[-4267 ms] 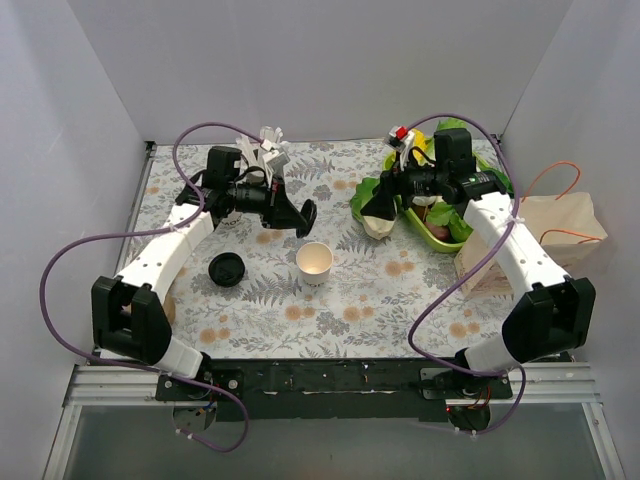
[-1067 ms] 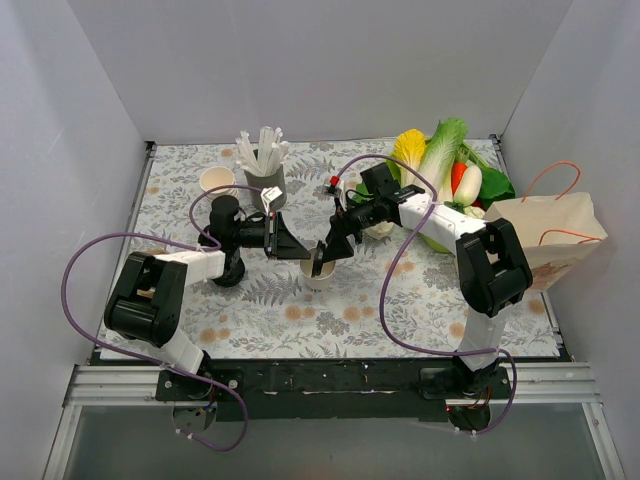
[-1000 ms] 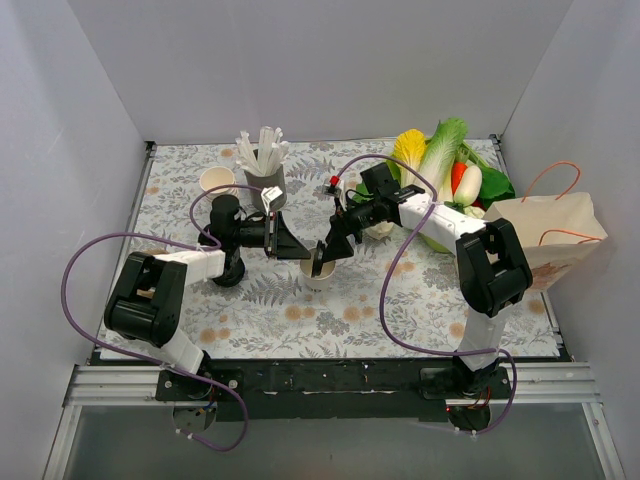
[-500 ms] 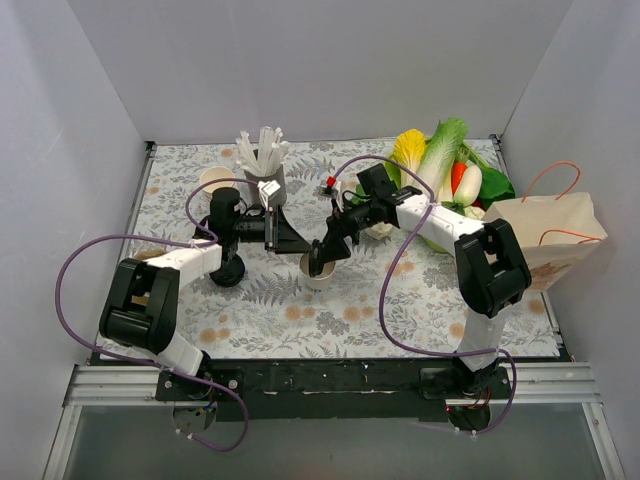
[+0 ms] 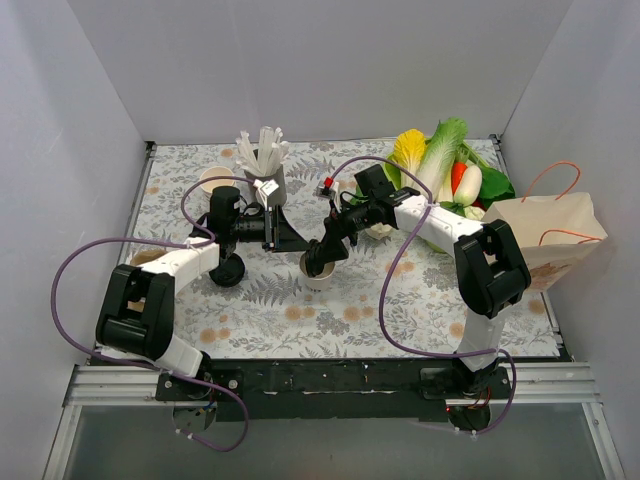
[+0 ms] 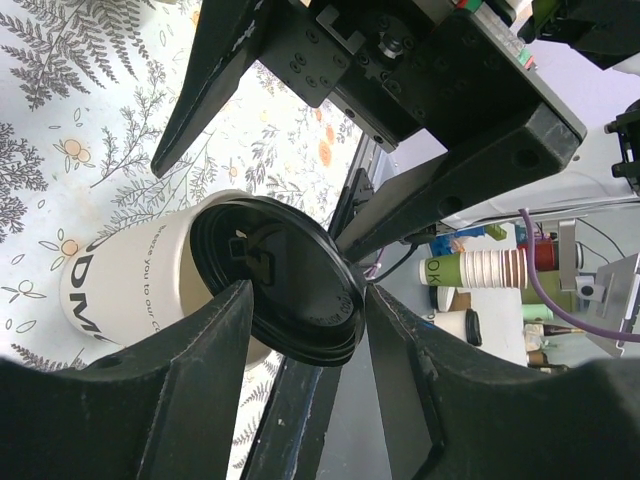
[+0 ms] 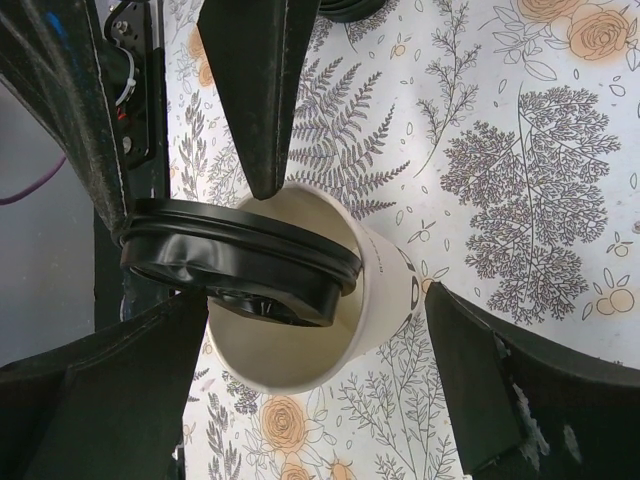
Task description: Pack the takeout coffee
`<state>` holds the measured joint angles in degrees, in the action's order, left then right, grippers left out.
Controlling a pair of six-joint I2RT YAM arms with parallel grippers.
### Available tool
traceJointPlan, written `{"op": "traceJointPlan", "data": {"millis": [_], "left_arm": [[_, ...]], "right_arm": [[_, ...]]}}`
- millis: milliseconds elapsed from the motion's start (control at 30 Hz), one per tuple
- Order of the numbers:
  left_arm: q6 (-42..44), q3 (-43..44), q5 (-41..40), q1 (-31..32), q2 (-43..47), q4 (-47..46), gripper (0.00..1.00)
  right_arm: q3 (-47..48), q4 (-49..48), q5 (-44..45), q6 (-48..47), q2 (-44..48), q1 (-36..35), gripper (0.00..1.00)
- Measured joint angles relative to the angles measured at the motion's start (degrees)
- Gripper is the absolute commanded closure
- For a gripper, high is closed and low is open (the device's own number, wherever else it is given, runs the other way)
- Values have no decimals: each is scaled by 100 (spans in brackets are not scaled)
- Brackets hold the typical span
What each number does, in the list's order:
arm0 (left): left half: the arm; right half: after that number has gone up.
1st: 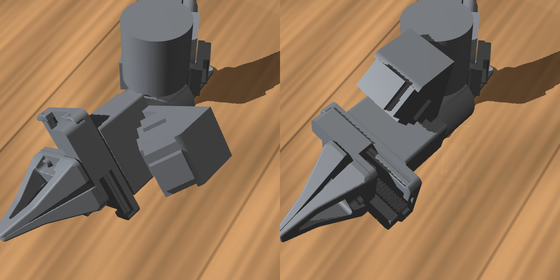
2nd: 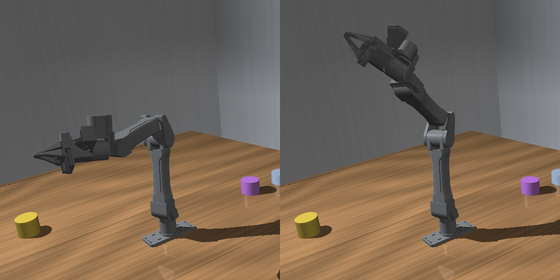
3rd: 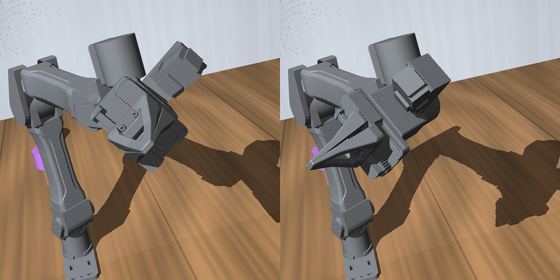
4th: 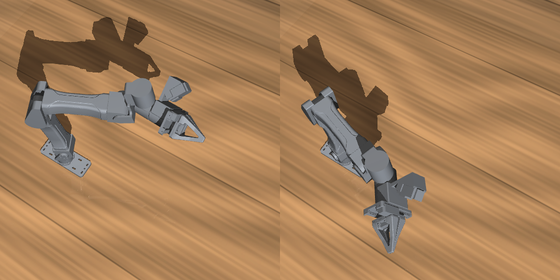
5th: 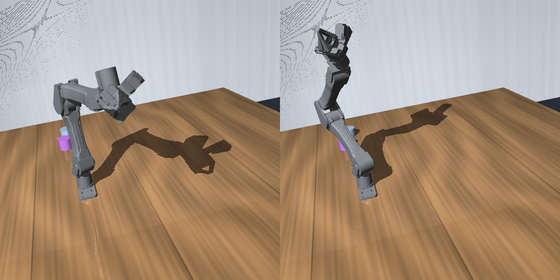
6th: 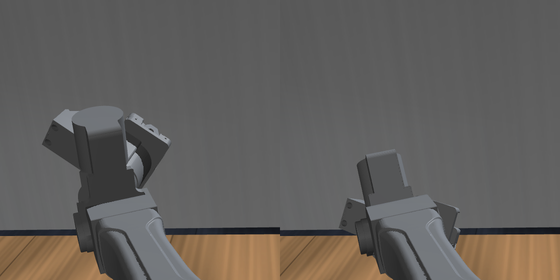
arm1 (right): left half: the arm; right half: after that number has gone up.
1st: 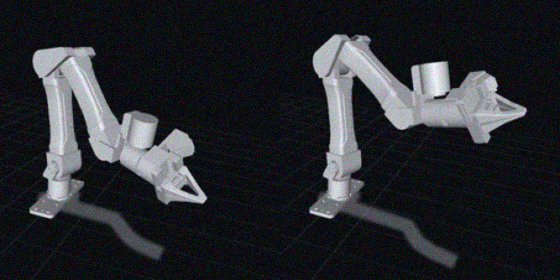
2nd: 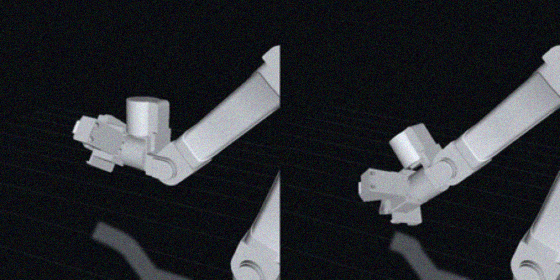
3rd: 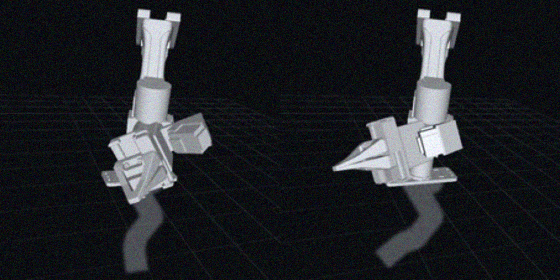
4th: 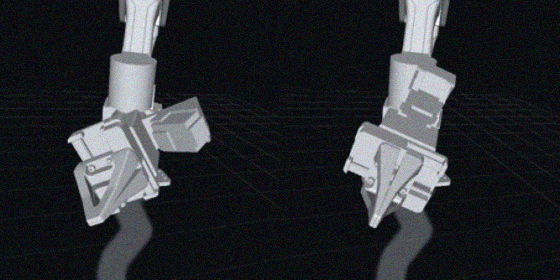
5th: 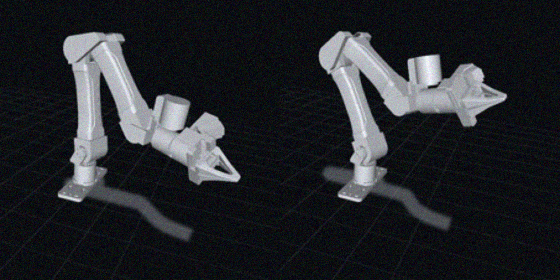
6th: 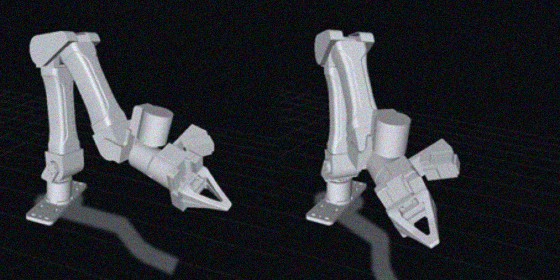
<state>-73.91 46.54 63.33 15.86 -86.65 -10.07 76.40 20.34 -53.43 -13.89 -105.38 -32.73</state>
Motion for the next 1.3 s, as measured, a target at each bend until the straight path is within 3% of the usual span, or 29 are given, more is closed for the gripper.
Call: {"op": "traceJointPlan", "data": {"millis": [1300], "left_arm": [[603,4,-920,-114,225,835,54]], "right_arm": [[0,-96,142,179,13,-68,3]]}}
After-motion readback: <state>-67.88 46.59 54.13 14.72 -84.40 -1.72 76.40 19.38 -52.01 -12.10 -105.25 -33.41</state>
